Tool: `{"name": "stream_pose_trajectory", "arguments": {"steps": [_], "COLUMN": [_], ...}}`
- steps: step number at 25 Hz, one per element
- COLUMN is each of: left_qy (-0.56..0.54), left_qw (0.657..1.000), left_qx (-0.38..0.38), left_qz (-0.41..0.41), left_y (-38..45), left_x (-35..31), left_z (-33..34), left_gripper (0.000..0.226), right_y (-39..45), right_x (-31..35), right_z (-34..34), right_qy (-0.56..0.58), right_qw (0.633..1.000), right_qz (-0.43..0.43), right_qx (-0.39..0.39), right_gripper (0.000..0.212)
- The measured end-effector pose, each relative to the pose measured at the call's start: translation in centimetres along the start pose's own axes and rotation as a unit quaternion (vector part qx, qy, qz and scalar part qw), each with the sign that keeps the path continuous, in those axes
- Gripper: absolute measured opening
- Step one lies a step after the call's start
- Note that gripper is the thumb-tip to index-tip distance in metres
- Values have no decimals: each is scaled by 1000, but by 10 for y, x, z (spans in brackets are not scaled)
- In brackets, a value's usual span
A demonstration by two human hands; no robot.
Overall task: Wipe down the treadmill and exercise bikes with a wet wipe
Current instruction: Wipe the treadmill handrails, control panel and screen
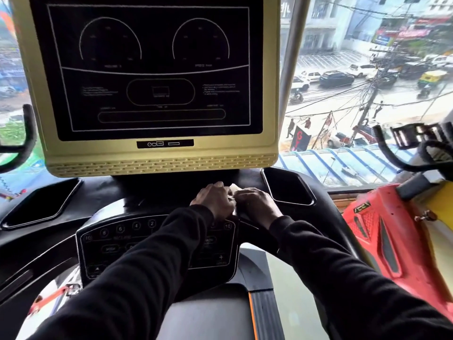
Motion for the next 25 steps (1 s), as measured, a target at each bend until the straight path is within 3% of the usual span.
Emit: {"name": "stream_pose_trajectory", "arguments": {"steps": [4, 9, 11, 14, 19, 21, 25], "left_qy": [11, 8, -9, -9, -55, -54, -34], "left_qw": [999, 997, 995, 991, 976, 971, 976], "left_qx": [-31, -64, -87, -130, -205, -225, -182], "left_qz": [37, 48, 40, 22, -43, -62, -114], "left_y": [-9, -37, -50, -71, -116, -135, -156], "left_x": [-10, 29, 60, 111, 229, 269, 321], "left_z": [-7, -34, -49, -70, -89, -88, -72], "left_gripper": [37, 37, 34, 31, 25, 23, 33], "right_y": [0, 20, 28, 45, 77, 83, 97], "right_x": [-14, 46, 77, 151, 266, 289, 322], "right_z": [-4, -20, -28, -22, 20, 40, 73], "right_qy": [-72, -54, -24, 39, 38, 7, -46], "right_qw": [983, 978, 977, 985, 994, 996, 984], "right_qz": [171, 199, 210, 169, 99, 77, 19], "right_qx": [13, 41, 15, -12, -5, 32, 170], "right_gripper": [38, 21, 20, 18, 20, 23, 32]}}
Point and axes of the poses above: each hand's wrist, its own y-axis towards the middle knuckle, its own z-axis out of the palm, x = y × z, the point moved 3 cm from there along y, towards the middle knuckle, and after that the axes turned 1 degree about z, right-handed, at the moved point
